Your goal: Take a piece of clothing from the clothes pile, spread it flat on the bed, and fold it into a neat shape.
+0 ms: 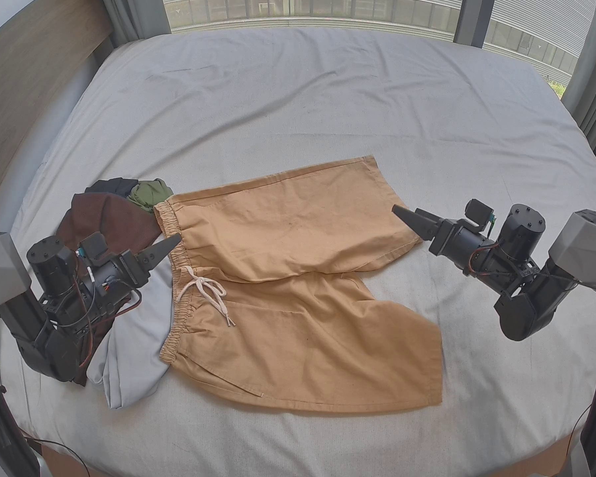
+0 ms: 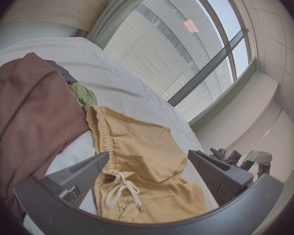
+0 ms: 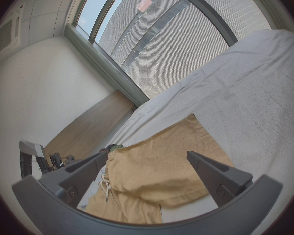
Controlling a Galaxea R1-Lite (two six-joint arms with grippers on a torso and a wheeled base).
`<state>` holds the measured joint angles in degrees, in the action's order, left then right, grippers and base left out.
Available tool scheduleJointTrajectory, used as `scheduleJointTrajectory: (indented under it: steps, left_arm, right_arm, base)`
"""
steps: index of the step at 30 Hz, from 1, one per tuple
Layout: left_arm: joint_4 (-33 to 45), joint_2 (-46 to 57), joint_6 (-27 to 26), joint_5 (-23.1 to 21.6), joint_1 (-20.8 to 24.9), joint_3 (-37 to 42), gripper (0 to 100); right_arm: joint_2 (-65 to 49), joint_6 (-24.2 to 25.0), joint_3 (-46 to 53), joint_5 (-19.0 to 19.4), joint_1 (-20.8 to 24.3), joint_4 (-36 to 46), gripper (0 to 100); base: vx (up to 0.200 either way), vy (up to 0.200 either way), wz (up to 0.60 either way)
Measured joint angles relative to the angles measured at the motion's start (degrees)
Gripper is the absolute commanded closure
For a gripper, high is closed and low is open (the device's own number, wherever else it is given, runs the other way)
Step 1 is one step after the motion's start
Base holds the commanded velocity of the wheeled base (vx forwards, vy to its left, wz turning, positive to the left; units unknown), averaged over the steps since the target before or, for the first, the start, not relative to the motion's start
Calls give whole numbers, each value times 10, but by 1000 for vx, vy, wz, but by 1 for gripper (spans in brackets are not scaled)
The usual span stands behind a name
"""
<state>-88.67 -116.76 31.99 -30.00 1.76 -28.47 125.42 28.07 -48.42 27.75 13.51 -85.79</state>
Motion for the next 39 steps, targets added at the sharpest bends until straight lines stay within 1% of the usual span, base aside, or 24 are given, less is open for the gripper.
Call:
scheduleJointTrajectory:
  steps: [5, 8, 13, 18, 24, 34, 39]
  left_arm:
    - [0, 20, -39, -25, -9, 41, 0]
    - [0, 26, -58, -33, -8, 55, 0]
    - [0, 31, -78, -34, 10, 80, 0]
    - [0, 30, -85, -33, 30, 92, 0]
    - [0, 28, -87, -32, 43, 102, 0]
    - [0, 26, -87, -32, 47, 106, 0]
    - [0, 23, -88, -32, 47, 106, 0]
  right_arm:
    - [-12, -52, 44, 0, 9, 4, 0]
    - [-15, -75, 63, 0, 11, 5, 0]
    - [-19, -93, 87, 1, 7, 24, 0]
    - [-33, -109, 124, 1, -2, 59, 0]
    - [-52, -145, 173, 2, -20, 101, 0]
    - [-91, -183, 221, 3, -31, 235, 0]
    - [-98, -183, 227, 4, -33, 241, 0]
  base:
    - [0, 0, 0]
    - [0, 0, 0]
    - [0, 0, 0]
    - [0, 0, 0]
    - [0, 0, 0]
    - [0, 0, 0]
    - [0, 0, 0]
